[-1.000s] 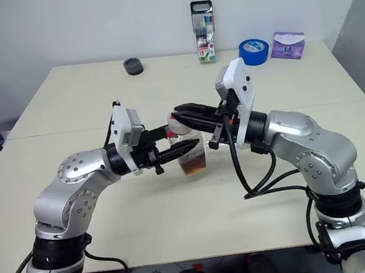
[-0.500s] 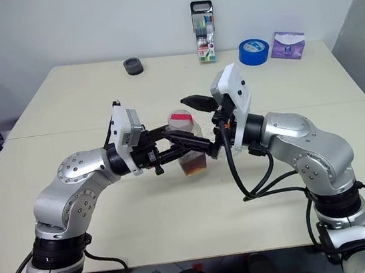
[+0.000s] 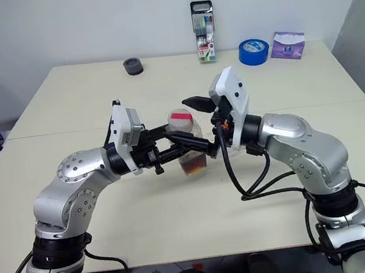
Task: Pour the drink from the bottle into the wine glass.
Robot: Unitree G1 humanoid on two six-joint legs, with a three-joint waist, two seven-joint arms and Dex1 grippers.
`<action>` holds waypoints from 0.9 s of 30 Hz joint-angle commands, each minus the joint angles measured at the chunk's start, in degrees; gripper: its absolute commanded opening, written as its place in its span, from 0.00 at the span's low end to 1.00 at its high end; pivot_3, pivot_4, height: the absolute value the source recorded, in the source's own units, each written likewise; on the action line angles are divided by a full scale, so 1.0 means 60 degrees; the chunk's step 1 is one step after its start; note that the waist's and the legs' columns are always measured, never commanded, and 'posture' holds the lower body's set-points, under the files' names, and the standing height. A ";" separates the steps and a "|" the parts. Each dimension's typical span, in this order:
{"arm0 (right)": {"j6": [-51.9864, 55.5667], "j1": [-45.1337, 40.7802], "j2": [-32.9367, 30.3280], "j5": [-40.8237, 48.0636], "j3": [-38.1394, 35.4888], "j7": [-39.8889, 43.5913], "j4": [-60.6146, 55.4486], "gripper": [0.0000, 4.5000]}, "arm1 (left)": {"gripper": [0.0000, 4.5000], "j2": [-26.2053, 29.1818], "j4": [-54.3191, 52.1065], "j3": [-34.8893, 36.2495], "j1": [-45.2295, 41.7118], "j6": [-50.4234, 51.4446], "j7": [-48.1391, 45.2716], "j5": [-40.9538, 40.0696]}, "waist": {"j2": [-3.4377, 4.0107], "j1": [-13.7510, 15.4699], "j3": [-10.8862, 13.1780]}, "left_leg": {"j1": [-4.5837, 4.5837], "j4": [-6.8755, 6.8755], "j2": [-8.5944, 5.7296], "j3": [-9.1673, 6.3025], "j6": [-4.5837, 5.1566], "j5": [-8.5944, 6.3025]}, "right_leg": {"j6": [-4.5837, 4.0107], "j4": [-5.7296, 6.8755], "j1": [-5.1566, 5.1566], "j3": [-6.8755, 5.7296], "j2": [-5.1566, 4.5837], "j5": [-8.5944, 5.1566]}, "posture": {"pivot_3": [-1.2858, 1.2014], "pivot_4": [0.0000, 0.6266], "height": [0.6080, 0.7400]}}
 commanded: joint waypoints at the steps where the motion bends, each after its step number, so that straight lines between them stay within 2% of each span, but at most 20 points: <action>1: -0.0222 -0.0024 0.0004 0.0011 -0.0132 0.0101 -0.0160 0.79 | 0.45 -0.0013 -0.0321 0.0163 -0.0226 -0.0196 0.0062 -0.0065 | 0.0000 0.0000 0.0000 | 0.0000 0.0000 0.0000 0.0000 0.0001 0.0000 | 0.0000 0.0000 0.0000 0.0001 0.0000 0.0000 | 0.52 0.24 1.00; 5: -0.0229 -0.0014 0.0025 0.0036 -0.0171 0.0076 -0.0139 0.46 | 0.45 -0.0008 -0.0347 0.0168 -0.0198 -0.0187 0.0081 -0.0074 | 0.0000 0.0000 0.0000 | 0.0000 0.0000 0.0000 0.0000 0.0000 0.0000 | 0.0000 0.0000 0.0000 0.0000 0.0000 0.0000 | 0.52 0.24 1.00; 6: -0.0227 -0.0007 0.0028 0.0044 -0.0185 0.0066 -0.0143 0.42 | 0.45 -0.0003 -0.0377 0.0171 -0.0166 -0.0179 0.0087 -0.0084 | 0.0000 0.0000 0.0000 | 0.0000 0.0000 0.0000 0.0000 0.0000 0.0000 | 0.0000 0.0000 0.0000 0.0000 0.0000 0.0000 | 0.52 0.24 1.00; 11: -0.0150 -0.0049 0.0020 0.0261 -0.0331 0.0167 -0.0095 0.42 | 0.45 0.0026 -0.0708 0.0178 0.0121 -0.0024 0.0085 -0.0285 | 0.0000 -0.0002 0.0000 | 0.0000 0.0000 0.0000 0.0000 0.0000 0.0000 | 0.0000 0.0000 0.0000 0.0000 0.0000 0.0000 | 0.52 0.24 1.00; 13: -0.0238 -0.0181 -0.0319 0.0388 -0.0280 0.0908 0.0040 0.42 | 0.45 0.0149 -0.1105 0.0135 0.0407 0.0032 -0.0135 -0.0495 | 0.0000 -0.0004 0.0000 | 0.0000 0.0000 0.0000 0.0000 0.0000 0.0000 | 0.0000 0.0000 0.0000 0.0001 0.0000 0.0000 | 0.52 0.24 1.00; 17: -0.1401 -0.1155 -0.1653 0.0051 0.0383 0.4593 0.1687 0.42 | 0.45 0.0402 -0.1807 0.0227 0.0697 0.0116 -0.0837 -0.1285 | 0.0000 -0.0006 0.0006 | 0.0000 0.0002 -0.0002 0.0003 0.0008 -0.0004 | 0.0000 -0.0007 0.0003 0.0002 -0.0001 0.0000 | 0.52 0.24 1.00; 20: -0.2361 -0.2166 -0.1808 -0.0548 0.1120 0.6503 0.3415 0.42 | 0.45 0.0637 -0.2038 0.0244 0.0572 0.0402 -0.1190 -0.1841 | 0.0002 -0.0037 0.0006 | 0.0019 -0.0001 0.0002 0.0002 0.0011 -0.0006 | 0.0000 -0.0002 0.0013 0.0000 0.0004 0.0000 | 0.52 0.24 1.00; 22: -0.3088 -0.2611 -0.1775 -0.1044 0.1505 0.7330 0.4434 0.42 | 0.45 0.0795 -0.2134 0.0277 0.0463 0.0579 -0.1314 -0.2147 | 0.0001 -0.0032 0.0006 | 0.0028 -0.0002 0.0004 0.0003 0.0012 -0.0006 | -0.0001 0.0003 0.0015 0.0001 0.0009 0.0000 | 0.52 0.24 1.00; 25: -0.3036 -0.2891 -0.1747 -0.1036 0.1438 0.7485 0.4900 0.42 | 0.45 0.0904 -0.2144 0.0385 0.0366 0.0712 -0.1270 -0.2250 | 0.0001 -0.0015 0.0007 | 0.0017 0.0000 0.0005 0.0002 0.0010 -0.0004 | -0.0001 -0.0001 0.0011 0.0001 0.0007 0.0000 | 0.52 0.24 1.00; 27: -0.2701 -0.2857 -0.1913 -0.0841 0.1201 0.7348 0.4788 0.57 | 0.45 0.0966 -0.2063 0.0486 0.0343 0.0736 -0.1153 -0.2159 | 0.0001 0.0005 0.0006 | 0.0005 0.0002 0.0005 0.0000 0.0007 -0.0003 | -0.0001 -0.0008 0.0007 -0.0002 0.0003 0.0000 | 0.52 0.24 1.00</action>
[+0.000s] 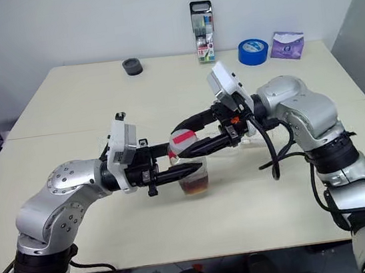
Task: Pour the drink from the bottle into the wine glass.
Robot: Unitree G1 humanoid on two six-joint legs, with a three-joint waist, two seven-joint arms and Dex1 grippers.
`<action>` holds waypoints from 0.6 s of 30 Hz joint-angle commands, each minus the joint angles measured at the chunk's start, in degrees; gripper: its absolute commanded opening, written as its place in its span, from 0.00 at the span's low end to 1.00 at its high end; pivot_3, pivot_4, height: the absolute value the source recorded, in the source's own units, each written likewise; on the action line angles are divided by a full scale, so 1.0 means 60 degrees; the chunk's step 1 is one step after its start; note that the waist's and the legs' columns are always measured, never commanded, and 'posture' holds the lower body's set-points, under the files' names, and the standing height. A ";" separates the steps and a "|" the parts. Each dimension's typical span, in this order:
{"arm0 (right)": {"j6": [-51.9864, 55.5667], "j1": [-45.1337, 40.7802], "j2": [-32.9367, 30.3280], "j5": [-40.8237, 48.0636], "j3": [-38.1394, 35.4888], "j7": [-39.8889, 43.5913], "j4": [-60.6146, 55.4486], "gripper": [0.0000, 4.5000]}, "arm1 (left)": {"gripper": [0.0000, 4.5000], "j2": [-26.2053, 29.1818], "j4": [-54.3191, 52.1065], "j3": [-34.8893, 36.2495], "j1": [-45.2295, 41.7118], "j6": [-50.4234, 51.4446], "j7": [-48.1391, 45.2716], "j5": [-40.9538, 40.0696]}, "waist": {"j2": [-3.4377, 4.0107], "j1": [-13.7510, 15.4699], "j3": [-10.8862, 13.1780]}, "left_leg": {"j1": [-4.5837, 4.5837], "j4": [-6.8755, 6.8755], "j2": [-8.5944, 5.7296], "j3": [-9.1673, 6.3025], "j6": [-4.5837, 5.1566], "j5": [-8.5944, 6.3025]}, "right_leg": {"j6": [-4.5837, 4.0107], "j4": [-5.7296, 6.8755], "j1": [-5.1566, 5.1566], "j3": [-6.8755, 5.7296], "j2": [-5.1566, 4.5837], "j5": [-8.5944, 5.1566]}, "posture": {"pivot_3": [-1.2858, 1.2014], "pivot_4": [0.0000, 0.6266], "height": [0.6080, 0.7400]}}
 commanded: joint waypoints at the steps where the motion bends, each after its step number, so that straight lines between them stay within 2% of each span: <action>1: 0.0234 -0.0042 -0.0537 -0.0468 -0.0537 -0.0242 0.0138 0.64 | 0.45 0.0065 -0.0697 0.0462 -0.0308 -0.0132 -0.0280 -0.0734 | 0.0000 0.0019 0.0000 | -0.0005 0.0002 0.0000 -0.0001 -0.0004 0.0002 | 0.0000 -0.0006 0.0000 0.0000 -0.0002 0.0000 | 0.52 0.24 1.00; 6: 0.1807 0.1438 -0.1528 0.0450 -0.1531 -0.1175 -0.2023 0.99 | 0.45 0.0033 -0.0561 0.0622 -0.0048 -0.0277 0.0180 -0.0331 | -0.0004 0.0190 -0.0002 | -0.0022 0.0003 -0.0003 -0.0013 -0.0011 0.0005 | 0.0001 -0.0042 0.0004 -0.0013 -0.0010 0.0001 | 0.52 0.24 1.00; 10: 0.2939 0.2558 -0.1498 0.1275 -0.2439 -0.2828 -0.3861 0.99 | 0.45 -0.0134 -0.0451 0.0654 0.0012 -0.0449 0.0570 -0.0096 | 0.0007 0.0194 0.0004 | -0.0022 -0.0004 -0.0003 -0.0006 -0.0009 0.0004 | 0.0001 -0.0039 -0.0006 -0.0002 -0.0010 0.0001 | 0.52 0.24 1.00; 13: 0.3407 0.3001 -0.0843 0.1547 -0.2901 -0.4601 -0.4863 0.99 | 0.45 -0.0280 -0.0289 0.0607 -0.0064 -0.0573 0.0784 0.0043 | 0.0006 0.0185 0.0003 | -0.0013 -0.0004 0.0000 -0.0009 -0.0002 0.0000 | 0.0000 -0.0017 -0.0005 -0.0003 -0.0004 0.0001 | 0.52 0.24 1.00; 18: 0.3414 0.2961 0.0526 0.1047 -0.2836 -0.7097 -0.5649 0.99 | 0.45 -0.0447 -0.0054 0.0420 -0.0177 -0.0752 0.0836 0.0261 | 0.0007 0.0182 0.0004 | -0.0002 0.0005 -0.0003 -0.0006 -0.0003 0.0001 | 0.0001 0.0017 -0.0003 0.0003 -0.0003 0.0001 | 0.52 0.24 1.00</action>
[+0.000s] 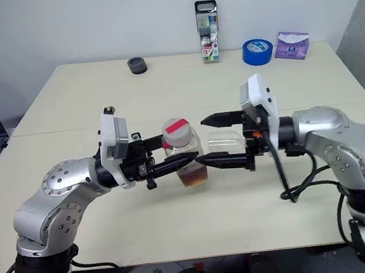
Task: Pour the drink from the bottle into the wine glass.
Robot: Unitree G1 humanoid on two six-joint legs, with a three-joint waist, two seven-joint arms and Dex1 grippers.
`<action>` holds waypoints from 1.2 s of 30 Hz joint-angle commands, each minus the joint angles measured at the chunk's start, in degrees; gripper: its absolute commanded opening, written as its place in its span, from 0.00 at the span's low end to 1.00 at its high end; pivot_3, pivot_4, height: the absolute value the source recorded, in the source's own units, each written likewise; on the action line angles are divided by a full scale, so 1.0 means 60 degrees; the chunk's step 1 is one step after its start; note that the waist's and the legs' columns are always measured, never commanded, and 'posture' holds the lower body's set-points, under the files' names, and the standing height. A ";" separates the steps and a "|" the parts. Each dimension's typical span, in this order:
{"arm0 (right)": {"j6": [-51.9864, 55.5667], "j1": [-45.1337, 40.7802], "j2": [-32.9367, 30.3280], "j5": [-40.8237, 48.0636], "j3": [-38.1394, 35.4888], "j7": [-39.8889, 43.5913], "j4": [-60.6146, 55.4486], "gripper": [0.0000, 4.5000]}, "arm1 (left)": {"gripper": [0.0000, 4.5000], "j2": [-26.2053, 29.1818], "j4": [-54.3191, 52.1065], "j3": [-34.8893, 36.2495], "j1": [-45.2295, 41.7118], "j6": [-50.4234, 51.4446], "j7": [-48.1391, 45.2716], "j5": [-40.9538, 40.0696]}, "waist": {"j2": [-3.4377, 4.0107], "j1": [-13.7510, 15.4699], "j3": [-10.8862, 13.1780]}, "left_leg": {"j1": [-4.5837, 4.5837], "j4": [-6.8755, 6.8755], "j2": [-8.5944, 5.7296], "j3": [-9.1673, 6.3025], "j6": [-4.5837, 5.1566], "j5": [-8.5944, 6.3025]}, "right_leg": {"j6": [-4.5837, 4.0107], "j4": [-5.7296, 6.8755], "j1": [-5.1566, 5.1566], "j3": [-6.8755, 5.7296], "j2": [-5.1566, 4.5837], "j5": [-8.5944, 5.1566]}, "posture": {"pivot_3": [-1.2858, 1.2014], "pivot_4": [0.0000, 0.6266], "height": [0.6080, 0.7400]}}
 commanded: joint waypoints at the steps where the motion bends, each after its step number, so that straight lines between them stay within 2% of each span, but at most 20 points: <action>1: 0.0018 -0.0209 0.0662 -0.0148 -0.0174 -0.1611 -0.0704 0.99 | 0.45 -0.0128 0.0063 0.0054 -0.0294 -0.0383 0.0027 0.0112 | 0.0000 0.0008 0.0000 | 0.0001 0.0000 -0.0001 -0.0001 -0.0008 0.0005 | 0.0000 0.0001 0.0000 0.0000 0.0000 0.0000 | 0.52 0.24 1.00; 6: 0.0077 -0.0292 0.0908 -0.0066 -0.0151 -0.2114 -0.0789 0.99 | 0.45 -0.0176 0.0204 -0.0005 -0.0413 -0.0435 -0.0073 0.0202 | 0.0000 0.0009 0.0000 | -0.0004 0.0000 -0.0004 0.0000 -0.0018 0.0011 | 0.0000 -0.0012 0.0000 0.0000 0.0000 0.0000 | 0.52 0.24 1.00; 22: -0.0237 -0.0086 0.1096 0.0243 0.0230 -0.1876 -0.0793 0.99 | 0.45 -0.0212 0.0260 -0.0027 -0.0533 -0.0364 -0.0010 0.0276 | 0.0000 -0.0013 0.0000 | -0.0002 -0.0001 -0.0003 -0.0001 0.0000 0.0000 | 0.0000 -0.0008 -0.0001 -0.0001 0.0001 0.0000 | 0.52 0.24 1.00; 25: -0.0141 -0.0181 0.1133 0.0390 0.0158 -0.1922 -0.0798 0.80 | 0.45 -0.0199 0.0261 -0.0017 -0.0525 -0.0355 0.0007 0.0279 | 0.0000 -0.0016 0.0000 | -0.0001 -0.0001 -0.0003 -0.0001 -0.0001 0.0001 | 0.0000 -0.0008 -0.0001 -0.0001 0.0001 0.0000 | 0.52 0.24 1.00; 27: -0.0077 -0.0273 0.1141 0.0451 0.0111 -0.1952 -0.0766 0.62 | 0.45 -0.0198 0.0262 -0.0012 -0.0515 -0.0354 0.0020 0.0282 | 0.0000 -0.0026 0.0000 | -0.0002 -0.0001 -0.0003 -0.0001 -0.0001 0.0001 | 0.0000 -0.0008 0.0000 0.0000 0.0001 0.0000 | 0.52 0.24 1.00; 30: 0.0021 -0.0440 0.1116 0.0558 0.0077 -0.1996 -0.0689 0.41 | 0.45 -0.0219 0.0287 -0.0027 -0.0502 -0.0392 0.0055 0.0329 | 0.0000 -0.0050 0.0000 | -0.0002 -0.0001 -0.0003 -0.0001 -0.0001 0.0001 | 0.0000 -0.0008 0.0000 -0.0001 0.0001 0.0000 | 0.52 0.24 1.00; 36: 0.0088 -0.0717 0.1077 0.0502 0.0147 -0.1995 -0.0455 0.41 | 0.45 -0.0228 0.0317 -0.0046 -0.0527 -0.0430 0.0087 0.0319 | 0.0000 -0.0071 0.0000 | -0.0001 -0.0001 -0.0003 -0.0001 -0.0001 0.0001 | 0.0000 -0.0008 0.0000 -0.0001 0.0001 0.0000 | 0.52 0.24 1.00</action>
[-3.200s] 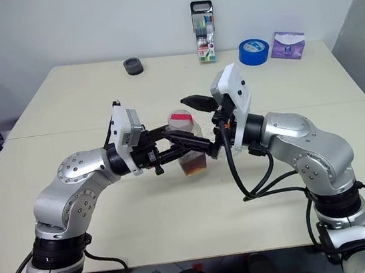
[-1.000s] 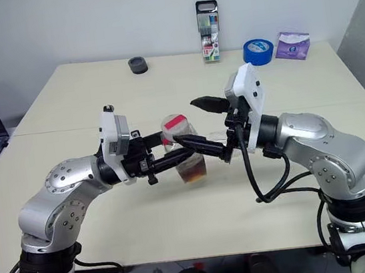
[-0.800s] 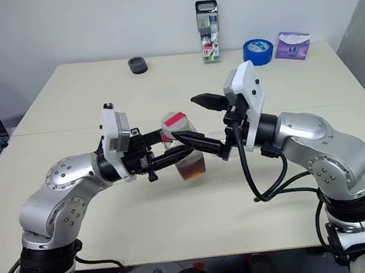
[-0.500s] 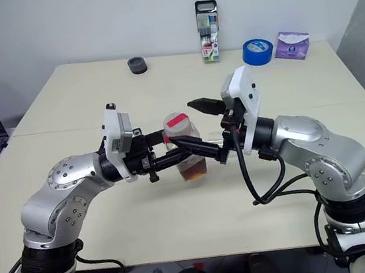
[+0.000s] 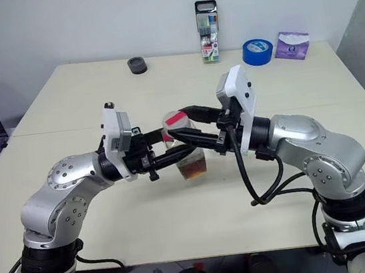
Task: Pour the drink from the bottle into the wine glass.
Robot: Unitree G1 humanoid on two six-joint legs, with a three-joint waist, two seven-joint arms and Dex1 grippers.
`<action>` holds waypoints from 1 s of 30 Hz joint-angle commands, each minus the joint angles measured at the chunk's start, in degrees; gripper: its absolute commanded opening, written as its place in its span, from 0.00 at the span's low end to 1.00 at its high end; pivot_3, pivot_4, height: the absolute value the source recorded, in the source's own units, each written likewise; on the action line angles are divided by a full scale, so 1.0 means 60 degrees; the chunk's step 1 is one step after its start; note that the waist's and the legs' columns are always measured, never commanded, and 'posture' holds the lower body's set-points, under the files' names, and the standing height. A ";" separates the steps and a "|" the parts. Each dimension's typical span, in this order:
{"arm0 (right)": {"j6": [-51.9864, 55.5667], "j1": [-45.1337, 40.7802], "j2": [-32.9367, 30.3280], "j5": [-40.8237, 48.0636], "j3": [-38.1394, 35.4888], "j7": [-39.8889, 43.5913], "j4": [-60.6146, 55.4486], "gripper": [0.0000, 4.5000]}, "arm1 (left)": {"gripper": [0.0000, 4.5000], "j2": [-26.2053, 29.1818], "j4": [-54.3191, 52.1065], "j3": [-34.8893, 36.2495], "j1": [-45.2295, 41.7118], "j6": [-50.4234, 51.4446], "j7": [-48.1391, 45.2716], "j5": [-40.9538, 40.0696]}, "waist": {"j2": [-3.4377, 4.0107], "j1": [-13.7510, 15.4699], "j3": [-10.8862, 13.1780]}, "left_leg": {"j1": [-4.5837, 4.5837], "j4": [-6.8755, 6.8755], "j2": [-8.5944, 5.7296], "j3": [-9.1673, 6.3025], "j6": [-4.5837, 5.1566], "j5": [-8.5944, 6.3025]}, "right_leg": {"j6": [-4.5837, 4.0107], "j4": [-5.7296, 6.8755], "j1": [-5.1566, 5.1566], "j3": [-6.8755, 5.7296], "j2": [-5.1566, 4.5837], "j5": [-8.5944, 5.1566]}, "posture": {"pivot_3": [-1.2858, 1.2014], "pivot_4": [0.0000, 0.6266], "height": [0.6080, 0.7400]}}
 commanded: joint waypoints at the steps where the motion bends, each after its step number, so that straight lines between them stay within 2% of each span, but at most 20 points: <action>1: -0.0215 -0.0470 -0.0105 0.0048 -0.0170 0.0147 0.0144 0.41 | 0.45 -0.0042 -0.0248 0.0055 -0.0193 -0.0182 -0.0009 -0.0033 | 0.0000 -0.0010 0.0000 | 0.0000 0.0000 0.0000 0.0000 0.0000 0.0000 | 0.0000 0.0000 0.0000 0.0000 0.0000 0.0000 | 0.52 0.24 1.00; 5: -0.0784 -0.1271 -0.0923 -0.0207 -0.0017 0.2208 0.1784 0.41 | 0.45 0.0051 -0.0513 -0.0042 -0.0139 0.0025 -0.0318 -0.0404 | 0.0002 -0.0051 0.0001 | 0.0000 0.0003 -0.0002 0.0002 0.0001 -0.0001 | 0.0000 0.0001 0.0000 0.0001 0.0000 0.0000 | 0.52 0.24 1.00; 10: -0.2495 -0.2915 -0.1594 -0.1298 0.1092 0.5556 0.4667 0.41 | 0.45 0.0338 -0.1442 -0.0079 0.0086 0.0606 -0.0898 -0.1538 | 0.0004 -0.0122 0.0004 | 0.0005 -0.0005 0.0001 0.0001 0.0007 -0.0003 | -0.0001 -0.0009 0.0001 -0.0001 0.0004 0.0000 | 0.52 0.24 1.00; 15: -0.3047 -0.3328 -0.1827 -0.1719 0.1556 0.7023 0.5561 0.41 | 0.45 0.0439 -0.1546 0.0019 -0.0024 0.0843 -0.0893 -0.1938 | 0.0004 -0.0106 0.0004 | 0.0003 -0.0004 0.0004 -0.0002 0.0005 -0.0002 | -0.0001 -0.0009 0.0001 -0.0003 0.0002 0.0000 | 0.52 0.24 1.00; 17: -0.2779 -0.3185 -0.1981 -0.1650 0.1445 0.6993 0.5528 0.41 | 0.45 0.0466 -0.1424 0.0053 -0.0069 0.0778 -0.0892 -0.1801 | 0.0004 -0.0099 0.0004 | -0.0003 0.0001 0.0003 -0.0001 0.0003 -0.0001 | -0.0001 -0.0013 0.0002 -0.0002 0.0000 0.0000 | 0.52 0.24 1.00; 22: -0.1764 -0.2387 -0.2637 -0.1149 0.0784 0.6533 0.4631 0.79 | 0.45 0.0491 -0.1119 0.0192 -0.0023 0.0564 -0.0720 -0.1359 | 0.0000 -0.0015 0.0002 | -0.0011 0.0002 0.0001 -0.0008 0.0002 0.0000 | -0.0001 -0.0029 0.0003 -0.0009 -0.0004 0.0000 | 0.52 0.24 1.00; 25: -0.1653 -0.1354 -0.3119 -0.1126 0.0378 0.6206 0.3738 1.00 | 0.45 0.0412 -0.0808 0.0176 0.0043 0.0157 -0.0580 -0.0820 | 0.0001 0.0015 0.0002 | -0.0012 -0.0003 -0.0001 -0.0003 -0.0002 0.0001 | 0.0000 -0.0037 0.0005 -0.0007 -0.0008 0.0001 | 0.52 0.24 1.00; 30: -0.0769 -0.0399 -0.2787 -0.0364 -0.0403 0.4507 0.2009 1.00 | 0.45 0.0008 -0.0408 0.0101 -0.0045 -0.0258 -0.0193 -0.0364 | 0.0005 -0.0060 0.0004 | -0.0008 -0.0008 0.0001 0.0004 0.0002 -0.0001 | 0.0000 -0.0023 0.0001 -0.0001 -0.0004 0.0001 | 0.52 0.24 1.00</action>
